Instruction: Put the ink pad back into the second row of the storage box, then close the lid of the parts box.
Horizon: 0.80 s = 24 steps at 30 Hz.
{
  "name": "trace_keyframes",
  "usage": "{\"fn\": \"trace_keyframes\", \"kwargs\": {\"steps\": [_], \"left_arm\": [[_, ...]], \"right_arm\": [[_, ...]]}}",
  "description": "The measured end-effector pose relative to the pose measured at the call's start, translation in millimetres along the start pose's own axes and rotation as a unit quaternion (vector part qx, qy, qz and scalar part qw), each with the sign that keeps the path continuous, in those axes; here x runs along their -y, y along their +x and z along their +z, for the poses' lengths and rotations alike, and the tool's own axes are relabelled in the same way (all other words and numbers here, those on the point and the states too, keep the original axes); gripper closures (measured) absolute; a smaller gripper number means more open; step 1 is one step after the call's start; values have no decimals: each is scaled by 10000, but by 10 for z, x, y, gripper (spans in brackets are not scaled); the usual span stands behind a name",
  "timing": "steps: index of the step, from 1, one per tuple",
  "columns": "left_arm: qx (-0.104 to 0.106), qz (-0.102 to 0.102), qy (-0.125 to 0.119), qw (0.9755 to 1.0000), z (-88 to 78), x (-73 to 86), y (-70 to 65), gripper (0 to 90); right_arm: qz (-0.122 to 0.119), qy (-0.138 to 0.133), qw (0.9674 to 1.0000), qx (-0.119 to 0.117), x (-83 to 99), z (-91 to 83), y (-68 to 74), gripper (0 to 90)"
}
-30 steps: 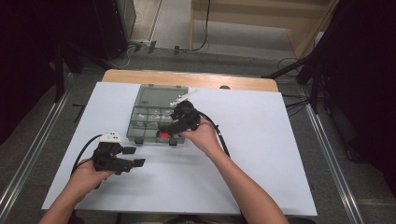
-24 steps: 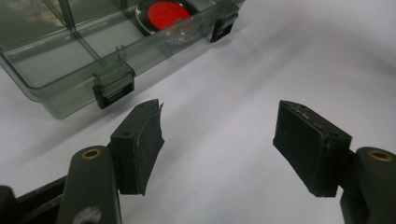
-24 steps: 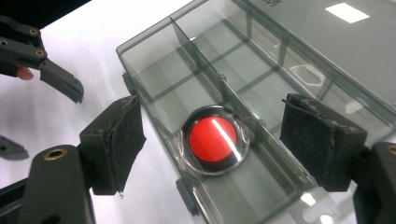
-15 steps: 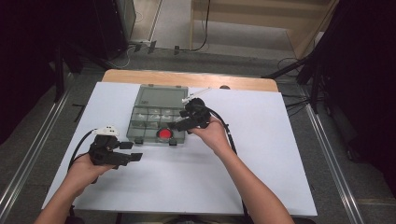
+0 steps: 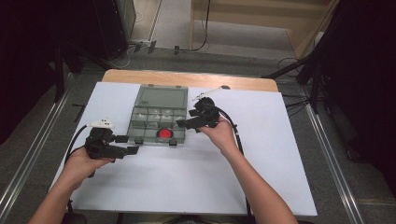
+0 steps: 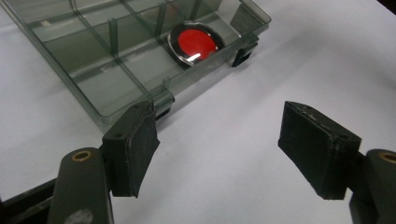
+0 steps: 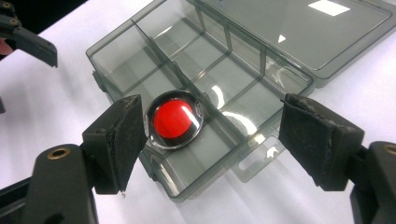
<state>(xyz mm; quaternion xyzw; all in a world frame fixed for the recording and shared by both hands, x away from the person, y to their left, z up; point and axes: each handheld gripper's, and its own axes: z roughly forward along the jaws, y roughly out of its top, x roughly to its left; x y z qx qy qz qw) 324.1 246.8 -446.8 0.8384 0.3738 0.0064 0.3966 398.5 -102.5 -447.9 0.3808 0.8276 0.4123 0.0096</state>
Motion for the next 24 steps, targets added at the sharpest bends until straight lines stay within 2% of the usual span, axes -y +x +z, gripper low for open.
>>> {"fn": "trace_keyframes", "kwargs": {"steps": [12,20,24], "left_arm": [[5,-168,34,9999,25,-74,143,277],[-2,-220,-70,9997,44,-178,257,279],[-16,-404,-127,9991,55,-263,335,279]], "right_arm": [[187,-84,9997,97,69,-74,-143,242],[292,-125,9993,206,91,-83,-234,244],[317,-142,9991,243,87,-80,-272,244]]}}
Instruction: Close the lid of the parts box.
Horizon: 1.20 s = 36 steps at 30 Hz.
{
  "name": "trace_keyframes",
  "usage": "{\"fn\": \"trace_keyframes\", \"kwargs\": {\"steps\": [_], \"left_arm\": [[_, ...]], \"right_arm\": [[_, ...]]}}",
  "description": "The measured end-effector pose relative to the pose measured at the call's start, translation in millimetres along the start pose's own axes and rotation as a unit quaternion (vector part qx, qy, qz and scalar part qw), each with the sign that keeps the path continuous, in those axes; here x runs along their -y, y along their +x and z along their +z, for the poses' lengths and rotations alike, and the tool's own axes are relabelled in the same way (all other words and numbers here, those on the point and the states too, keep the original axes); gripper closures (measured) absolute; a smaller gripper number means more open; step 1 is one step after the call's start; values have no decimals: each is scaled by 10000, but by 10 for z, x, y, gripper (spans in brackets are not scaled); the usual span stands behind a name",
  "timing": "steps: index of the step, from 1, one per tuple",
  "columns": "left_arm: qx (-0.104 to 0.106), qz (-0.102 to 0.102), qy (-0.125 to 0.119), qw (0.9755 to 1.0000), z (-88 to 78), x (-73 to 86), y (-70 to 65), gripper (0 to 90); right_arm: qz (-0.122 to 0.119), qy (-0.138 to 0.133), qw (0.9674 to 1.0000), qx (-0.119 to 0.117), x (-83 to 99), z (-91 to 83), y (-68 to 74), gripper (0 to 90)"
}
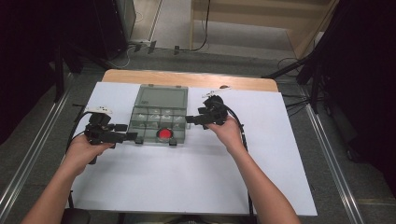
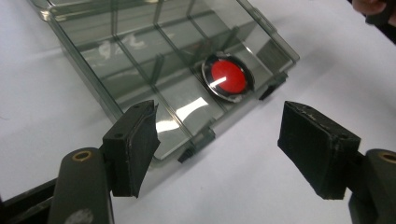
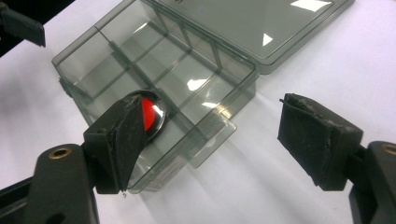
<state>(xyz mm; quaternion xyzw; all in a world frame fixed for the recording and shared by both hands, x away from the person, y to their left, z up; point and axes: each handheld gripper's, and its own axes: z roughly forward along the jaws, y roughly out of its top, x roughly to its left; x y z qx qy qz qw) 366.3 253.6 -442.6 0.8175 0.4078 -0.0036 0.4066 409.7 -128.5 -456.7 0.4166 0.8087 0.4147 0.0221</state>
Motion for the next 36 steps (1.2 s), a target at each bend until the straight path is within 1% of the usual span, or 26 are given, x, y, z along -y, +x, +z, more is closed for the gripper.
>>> {"fn": "trace_keyframes", "kwargs": {"steps": [2,5,6,8,10,12,14,16,19,20,21,23,25,26,27,28,30,34,35,36], "left_arm": [[-23,-26,-2,10000,11,-42,28,279],[-82,0,22,10000,26,-94,64,279],[-84,-16,25,10000,30,-109,78,279],[-100,-47,32,9999,42,-139,105,279],[-98,-81,25,9999,49,-170,136,279],[-121,-67,27,9999,55,-203,161,279],[-120,7,16,9999,58,-239,181,282],[-134,16,-23,9999,70,-278,202,285],[-154,-35,-75,9998,98,-334,234,286],[-151,-55,-65,9999,110,-353,251,286],[-151,-66,-39,9999,121,-373,270,286],[-152,-128,-57,9998,137,-412,299,285],[-116,-231,-119,9996,149,-454,329,285],[-95,-258,-112,9996,153,-470,343,286],[-122,-303,-99,9994,162,-484,348,286],[-168,-309,-100,9993,173,-499,355,286],[-185,-333,-70,9992,189,-531,379,286],[-293,-275,-62,9992,227,-599,426,286],[-309,-300,-103,9990,241,-611,442,286],[-268,-354,-100,9990,255,-625,468,286]], "right_arm": [[-11,-88,10000,-7,0,5,-14,240],[34,-124,9999,-11,-13,14,-24,232],[63,-127,9999,27,-23,23,-25,232],[51,-38,10000,66,-47,37,-29,233],[55,-19,10000,80,-67,50,-41,234],[99,-13,9999,73,-86,62,-59,235],[92,-4,9999,86,-100,76,-75,237],[122,-11,9999,86,-112,87,-93,238],[107,-46,9999,86,-139,107,-119,238],[88,-58,9999,105,-148,114,-129,238],[117,-40,9999,116,-161,121,-141,241],[180,-48,9997,127,-190,129,-167,242],[177,-67,9997,126,-213,132,-186,242],[184,-75,9997,132,-222,137,-195,242],[190,-66,9997,135,-229,141,-205,242],[218,-61,9997,126,-232,145,-208,242],[245,-53,9996,143,-240,155,-223,242],[308,-66,9994,147,-249,178,-251,242],[350,-41,9993,145,-254,183,-253,242],[378,-43,9992,149,-258,191,-259,242]]}}
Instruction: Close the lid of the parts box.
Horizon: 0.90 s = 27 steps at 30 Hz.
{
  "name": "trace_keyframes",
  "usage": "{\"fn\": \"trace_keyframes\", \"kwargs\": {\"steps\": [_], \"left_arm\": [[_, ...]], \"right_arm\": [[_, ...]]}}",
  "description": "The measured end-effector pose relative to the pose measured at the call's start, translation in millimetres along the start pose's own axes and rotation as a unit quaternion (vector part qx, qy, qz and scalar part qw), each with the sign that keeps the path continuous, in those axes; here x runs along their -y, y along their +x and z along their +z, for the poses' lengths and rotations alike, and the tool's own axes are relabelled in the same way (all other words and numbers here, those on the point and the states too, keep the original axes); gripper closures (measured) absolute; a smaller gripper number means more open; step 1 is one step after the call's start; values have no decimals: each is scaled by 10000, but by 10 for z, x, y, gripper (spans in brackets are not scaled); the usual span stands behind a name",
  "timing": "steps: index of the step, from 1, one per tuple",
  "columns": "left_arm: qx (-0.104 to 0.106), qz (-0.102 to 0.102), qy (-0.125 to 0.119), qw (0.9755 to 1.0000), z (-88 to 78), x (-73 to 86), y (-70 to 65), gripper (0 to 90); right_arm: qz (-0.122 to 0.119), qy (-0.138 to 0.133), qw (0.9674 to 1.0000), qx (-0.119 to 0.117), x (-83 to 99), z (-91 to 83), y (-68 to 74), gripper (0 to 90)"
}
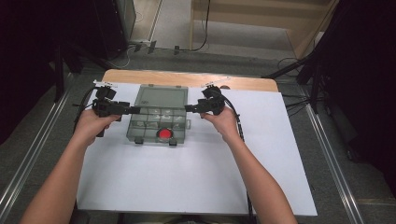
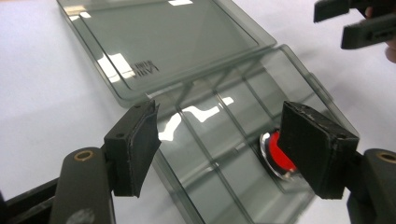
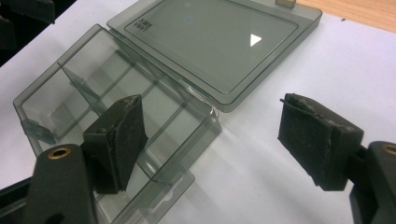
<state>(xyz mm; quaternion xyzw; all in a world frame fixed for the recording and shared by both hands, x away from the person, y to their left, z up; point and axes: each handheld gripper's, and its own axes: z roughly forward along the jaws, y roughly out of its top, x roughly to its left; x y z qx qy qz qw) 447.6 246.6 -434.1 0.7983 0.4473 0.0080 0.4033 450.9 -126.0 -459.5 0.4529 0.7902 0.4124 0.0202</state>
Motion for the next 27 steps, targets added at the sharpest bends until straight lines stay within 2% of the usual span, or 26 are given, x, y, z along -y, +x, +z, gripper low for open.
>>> {"fn": "trace_keyframes", "kwargs": {"steps": [5,8,13,17,20,21,23,27], "left_arm": [[-125,-84,42,9999,80,-56,105,286],[-212,-118,10,9997,118,-70,160,298],[-369,-153,97,9992,180,-91,247,307],[-365,-245,61,9990,216,-134,307,307],[-379,-279,-26,9989,253,-156,324,308],[-350,-286,10,9990,268,-164,331,308],[-451,-240,81,9987,296,-181,336,308],[-492,-266,60,9984,339,-213,361,308]], "right_arm": [[162,-46,9998,-45,-37,38,-17,250],[187,-56,9998,-18,-61,70,-18,255],[266,-44,9996,38,-101,137,-22,264],[351,-111,9993,44,-131,184,-19,275],[382,-46,9992,96,-148,221,-22,276],[385,-30,9992,121,-150,228,-21,276],[407,-21,9991,129,-156,243,-29,277],[497,-10,9986,170,-185,268,-54,282]]}}
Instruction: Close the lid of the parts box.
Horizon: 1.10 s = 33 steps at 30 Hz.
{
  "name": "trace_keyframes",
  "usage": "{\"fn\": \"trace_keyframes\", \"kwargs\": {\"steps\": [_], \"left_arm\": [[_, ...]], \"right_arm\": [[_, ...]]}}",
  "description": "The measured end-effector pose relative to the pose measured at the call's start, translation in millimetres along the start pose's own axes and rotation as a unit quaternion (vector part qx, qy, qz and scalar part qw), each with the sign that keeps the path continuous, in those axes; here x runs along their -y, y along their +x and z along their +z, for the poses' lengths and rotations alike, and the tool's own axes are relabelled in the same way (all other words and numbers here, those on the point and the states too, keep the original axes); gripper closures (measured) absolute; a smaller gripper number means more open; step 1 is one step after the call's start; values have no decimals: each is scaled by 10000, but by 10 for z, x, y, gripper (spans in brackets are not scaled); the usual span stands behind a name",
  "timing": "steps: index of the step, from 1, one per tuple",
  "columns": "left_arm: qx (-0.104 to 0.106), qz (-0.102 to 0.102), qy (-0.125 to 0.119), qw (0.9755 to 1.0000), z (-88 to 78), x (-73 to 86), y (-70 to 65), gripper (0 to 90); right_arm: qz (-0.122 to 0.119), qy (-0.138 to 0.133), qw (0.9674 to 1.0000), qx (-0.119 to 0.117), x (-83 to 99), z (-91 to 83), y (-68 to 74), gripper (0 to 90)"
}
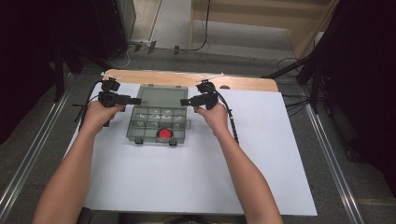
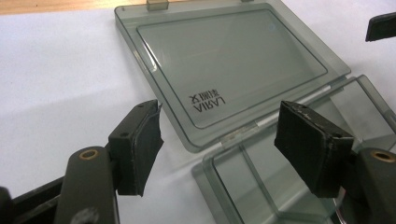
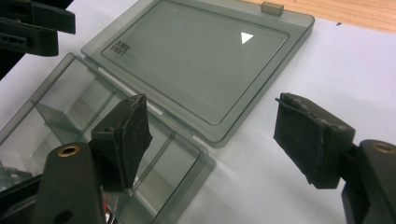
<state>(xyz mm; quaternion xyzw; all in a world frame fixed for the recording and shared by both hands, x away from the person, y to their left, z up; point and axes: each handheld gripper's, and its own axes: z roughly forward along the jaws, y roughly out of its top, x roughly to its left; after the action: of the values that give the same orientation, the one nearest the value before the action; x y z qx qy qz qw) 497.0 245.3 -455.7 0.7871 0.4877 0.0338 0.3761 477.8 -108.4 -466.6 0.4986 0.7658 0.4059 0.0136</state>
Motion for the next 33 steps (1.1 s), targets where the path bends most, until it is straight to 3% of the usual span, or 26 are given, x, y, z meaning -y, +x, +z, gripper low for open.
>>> {"fn": "trace_keyframes", "kwargs": {"steps": [15,17,20,33], "left_arm": [[-67,-161,-123,9998,214,-6,46,336],[-111,-124,-101,9998,229,-4,42,336],[-134,-222,-134,9996,249,0,67,337],[-222,-290,-7,9993,342,26,77,367]], "right_arm": [[293,-144,9993,180,18,226,-72,319],[332,-121,9992,181,23,263,-75,320],[357,-66,9991,206,27,317,-70,319],[591,-78,9981,170,60,450,-87,334]]}}
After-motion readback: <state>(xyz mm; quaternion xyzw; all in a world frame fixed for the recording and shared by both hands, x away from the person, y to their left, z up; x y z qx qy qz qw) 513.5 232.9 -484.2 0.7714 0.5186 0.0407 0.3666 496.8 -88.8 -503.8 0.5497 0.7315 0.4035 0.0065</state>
